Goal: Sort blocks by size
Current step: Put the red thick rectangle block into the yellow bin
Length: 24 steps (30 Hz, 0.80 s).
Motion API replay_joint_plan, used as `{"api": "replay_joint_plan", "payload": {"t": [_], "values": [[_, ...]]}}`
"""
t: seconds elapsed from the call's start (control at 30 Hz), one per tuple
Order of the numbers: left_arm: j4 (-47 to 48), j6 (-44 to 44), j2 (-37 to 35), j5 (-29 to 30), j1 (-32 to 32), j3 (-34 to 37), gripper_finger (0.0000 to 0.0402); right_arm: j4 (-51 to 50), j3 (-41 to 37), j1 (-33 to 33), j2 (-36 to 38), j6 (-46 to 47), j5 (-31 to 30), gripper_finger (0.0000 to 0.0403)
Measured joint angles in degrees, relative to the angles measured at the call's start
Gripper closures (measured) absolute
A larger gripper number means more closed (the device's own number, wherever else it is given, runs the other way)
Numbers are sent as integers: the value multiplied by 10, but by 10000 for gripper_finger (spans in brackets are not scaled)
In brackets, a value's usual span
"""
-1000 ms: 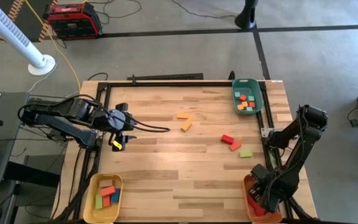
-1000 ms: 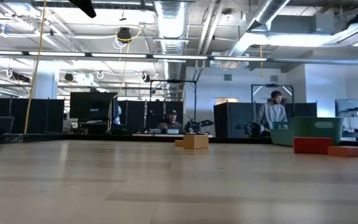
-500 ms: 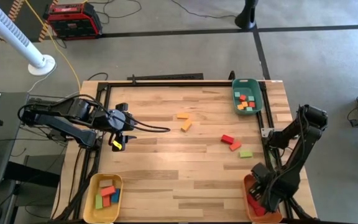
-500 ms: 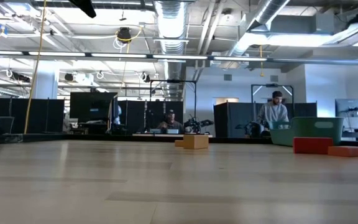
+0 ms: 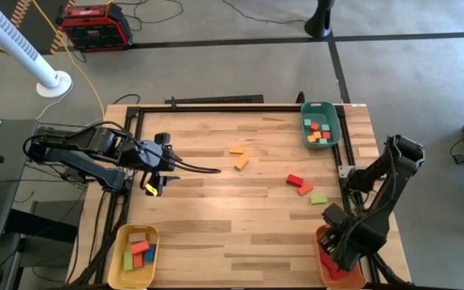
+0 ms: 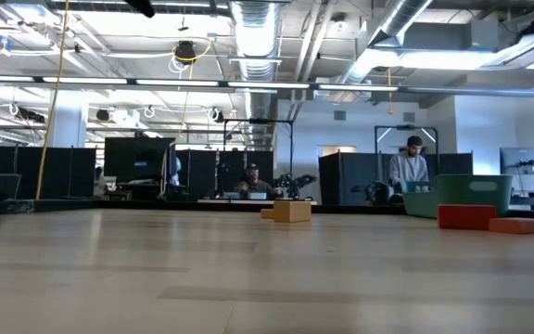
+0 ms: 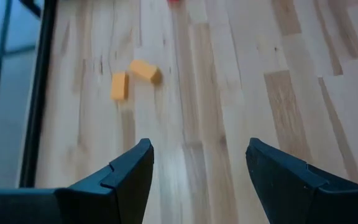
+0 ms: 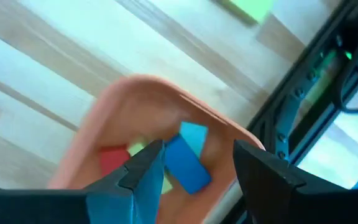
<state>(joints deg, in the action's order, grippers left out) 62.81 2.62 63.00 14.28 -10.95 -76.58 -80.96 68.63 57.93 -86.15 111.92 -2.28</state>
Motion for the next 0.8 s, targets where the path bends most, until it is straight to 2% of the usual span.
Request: {"api": "replay_joint_plan", "payload": {"t": [0.17,0.37,0.63,0.8], "values": [[-35,-4,0,0,0,0,156,-21,24,-32,0,-54,-53,182],[-75,-33,0,0,0,0,156,-27,30,-106,0,-187,-134,182],[-119,-25,0,0,0,0,156,-16,15,-248,0,-388,-187,182],[-119,-9,6,1,0,0,156,16,-10,-341,-1,-500,-188,186]]}}
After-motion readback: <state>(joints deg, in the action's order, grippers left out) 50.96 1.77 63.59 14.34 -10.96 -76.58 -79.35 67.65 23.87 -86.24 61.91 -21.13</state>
